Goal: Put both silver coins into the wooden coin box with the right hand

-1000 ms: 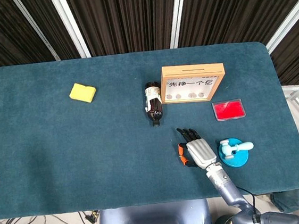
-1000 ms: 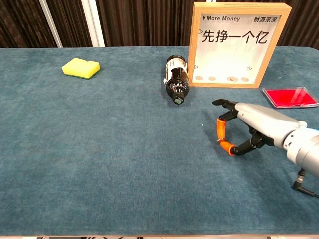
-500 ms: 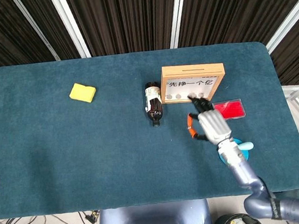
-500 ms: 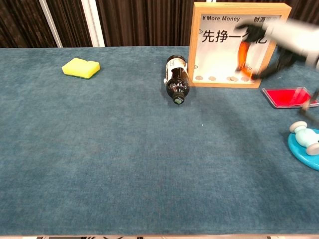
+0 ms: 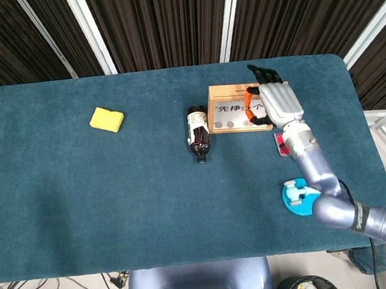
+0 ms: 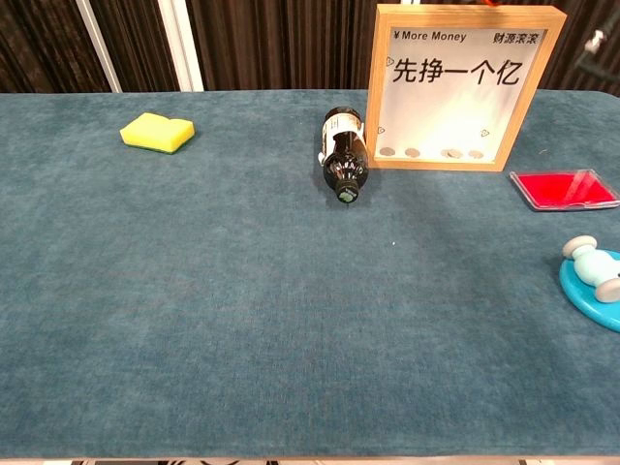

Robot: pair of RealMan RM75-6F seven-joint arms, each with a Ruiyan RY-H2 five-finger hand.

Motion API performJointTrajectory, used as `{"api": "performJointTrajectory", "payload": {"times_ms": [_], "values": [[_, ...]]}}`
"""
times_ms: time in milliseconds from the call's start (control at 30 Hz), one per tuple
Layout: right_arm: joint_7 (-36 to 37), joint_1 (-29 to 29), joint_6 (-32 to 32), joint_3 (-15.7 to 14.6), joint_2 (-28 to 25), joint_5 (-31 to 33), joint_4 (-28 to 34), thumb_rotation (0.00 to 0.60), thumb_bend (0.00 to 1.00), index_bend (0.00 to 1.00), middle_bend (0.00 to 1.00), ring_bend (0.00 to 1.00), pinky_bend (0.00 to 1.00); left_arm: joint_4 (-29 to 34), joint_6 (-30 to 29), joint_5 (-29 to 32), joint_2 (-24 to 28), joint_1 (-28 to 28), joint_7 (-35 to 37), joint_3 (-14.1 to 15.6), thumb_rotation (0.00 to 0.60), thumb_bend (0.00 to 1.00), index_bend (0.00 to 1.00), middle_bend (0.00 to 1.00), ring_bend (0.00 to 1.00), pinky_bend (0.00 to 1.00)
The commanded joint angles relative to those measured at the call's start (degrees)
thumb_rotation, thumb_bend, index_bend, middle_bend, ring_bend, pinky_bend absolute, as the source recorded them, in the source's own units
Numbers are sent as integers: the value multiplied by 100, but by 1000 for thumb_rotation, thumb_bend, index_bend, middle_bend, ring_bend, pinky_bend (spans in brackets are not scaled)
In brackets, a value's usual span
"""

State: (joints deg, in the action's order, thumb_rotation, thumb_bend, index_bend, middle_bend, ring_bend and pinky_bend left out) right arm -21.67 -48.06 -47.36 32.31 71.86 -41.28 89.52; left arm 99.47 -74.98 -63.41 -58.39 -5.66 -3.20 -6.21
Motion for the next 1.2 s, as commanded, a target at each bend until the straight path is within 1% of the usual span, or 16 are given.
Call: {"api": "performJointTrajectory", "payload": {"times_ms": [33,233,367,533,667,933,1200], "values": [[-229,-521,439,47,-81,612,-625,600,546,735,0,0,0,-6,18,59,-7,-7,-12,-17,600,396,15,0,0,0],[-388,-1022,852,-134,-58,1169,-1339,600,547,735,0,0,0,4,45,217,-22,-18,-103,-40,600,396,15,0,0,0],[-588,-1322,1041,-341,-87,1522,-1684,600,546,734,0,0,0,26,52,340,-28,-14,-140,-62,600,396,15,0,0,0],[-759,-1567,1166,-638,-129,1932,-1803,600,546,734,0,0,0,72,89,483,-30,-29,-212,-82,600,396,15,0,0,0],[-712,-1643,1220,-811,-100,2147,-1793,600,546,734,0,0,0,122,142,556,-23,-47,-204,-99,600,396,15,0,0,0],[-600,-1803,1265,-1103,67,2299,-2017,600,546,734,0,0,0,135,152,578,3,-47,-164,-112,600,396,15,0,0,0],[-502,-1909,1246,-1292,133,2360,-2163,600,546,734,0,0,0,145,193,595,21,-64,-159,-109,600,396,14,0,0,0]]}}
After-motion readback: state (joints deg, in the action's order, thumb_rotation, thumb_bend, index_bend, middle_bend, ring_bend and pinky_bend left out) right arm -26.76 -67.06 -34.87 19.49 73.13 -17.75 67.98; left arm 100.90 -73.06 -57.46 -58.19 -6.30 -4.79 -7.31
